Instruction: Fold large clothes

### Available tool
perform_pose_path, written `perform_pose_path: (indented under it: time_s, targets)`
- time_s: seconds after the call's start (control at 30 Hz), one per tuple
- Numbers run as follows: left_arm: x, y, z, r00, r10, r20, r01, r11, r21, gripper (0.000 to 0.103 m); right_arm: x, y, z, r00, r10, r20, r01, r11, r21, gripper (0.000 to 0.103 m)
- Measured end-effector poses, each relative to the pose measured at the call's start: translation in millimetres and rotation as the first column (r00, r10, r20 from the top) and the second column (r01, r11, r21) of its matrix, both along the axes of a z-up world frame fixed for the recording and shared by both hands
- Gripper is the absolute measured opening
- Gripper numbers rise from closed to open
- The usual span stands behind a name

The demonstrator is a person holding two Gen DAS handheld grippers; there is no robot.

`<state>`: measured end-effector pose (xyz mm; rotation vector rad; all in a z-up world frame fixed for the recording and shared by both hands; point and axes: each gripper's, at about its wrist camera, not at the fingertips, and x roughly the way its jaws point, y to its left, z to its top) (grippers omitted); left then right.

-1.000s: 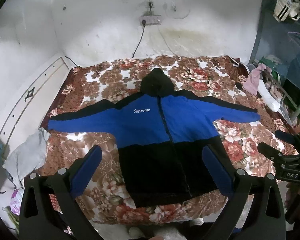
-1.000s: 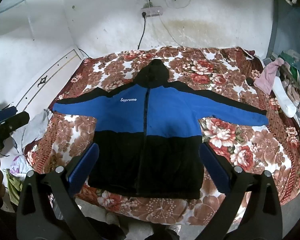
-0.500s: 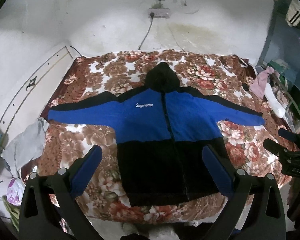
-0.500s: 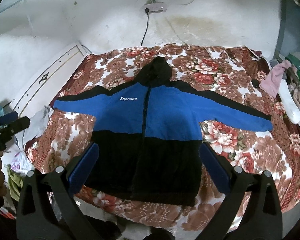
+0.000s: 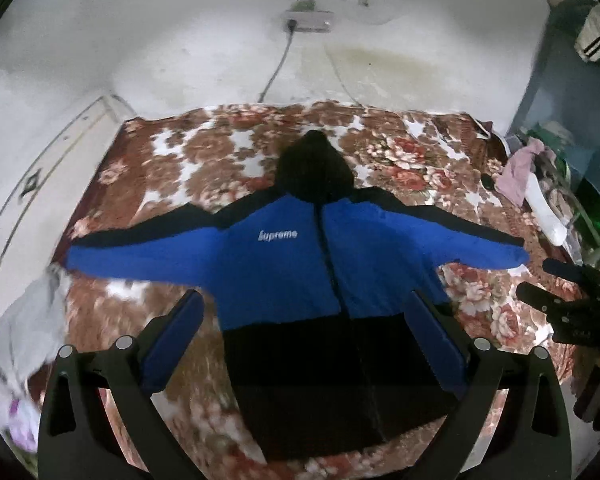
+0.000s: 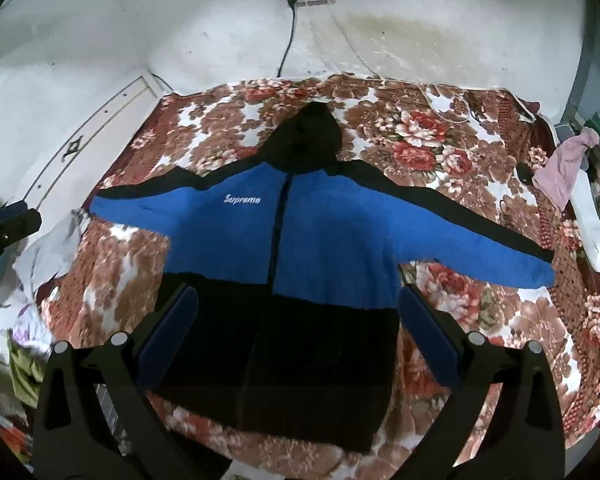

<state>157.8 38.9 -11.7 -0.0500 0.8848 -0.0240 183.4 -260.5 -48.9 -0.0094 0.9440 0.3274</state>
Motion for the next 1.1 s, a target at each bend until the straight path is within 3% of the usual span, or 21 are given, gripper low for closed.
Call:
perform_pose_path:
  time_s: [0.17, 0.33, 0.5, 0.73, 0.87, 1.1]
  targets:
    - [81.0, 40.8, -24.1, 0.994, -0.109, -0.005, 0.109, 0.994, -0.003, 0.098, 55.3, 42.2, -6.6, 1.000, 0.020, 0.015, -0.019, 0.998, -0.064, 0.099]
    - [166.8, 59.0, -52.2, 0.978, -0.206, -0.026, 0.206, 0.979, 0.006, 0.098, 128.4, 73.4, -25.0, 0.995, -0.096, -0.033, 0.093, 0.991, -0.095, 0.099]
    - [228.9, 66.3, -74.7, 0.980, -0.200, -0.024, 0.199, 0.979, -0.044, 0.098, 198.4, 94.3, -39.2, 0.988, -0.143, -0.052, 0.141, 0.989, -0.047, 0.099]
    - [307.7, 73.4, -119.6, 0.989, -0.143, -0.048, 0.138, 0.987, -0.085, 0.098, 286.9, 106.5, -80.5, 0.994, -0.063, -0.090, 0.058, 0.997, -0.047, 0.098]
    - [348.9, 72.2, -144.5, 0.990, -0.130, -0.059, 0.125, 0.988, -0.086, 0.098, 340.6, 99.7, -112.2, 0.994, -0.051, -0.101, 0.045, 0.997, -0.060, 0.098]
    - [442.5, 53.3, -212.7, 0.984, -0.161, -0.079, 0.157, 0.986, -0.052, 0.097, 431.7, 77.4, -188.9, 0.990, -0.053, -0.130, 0.050, 0.998, -0.026, 0.098]
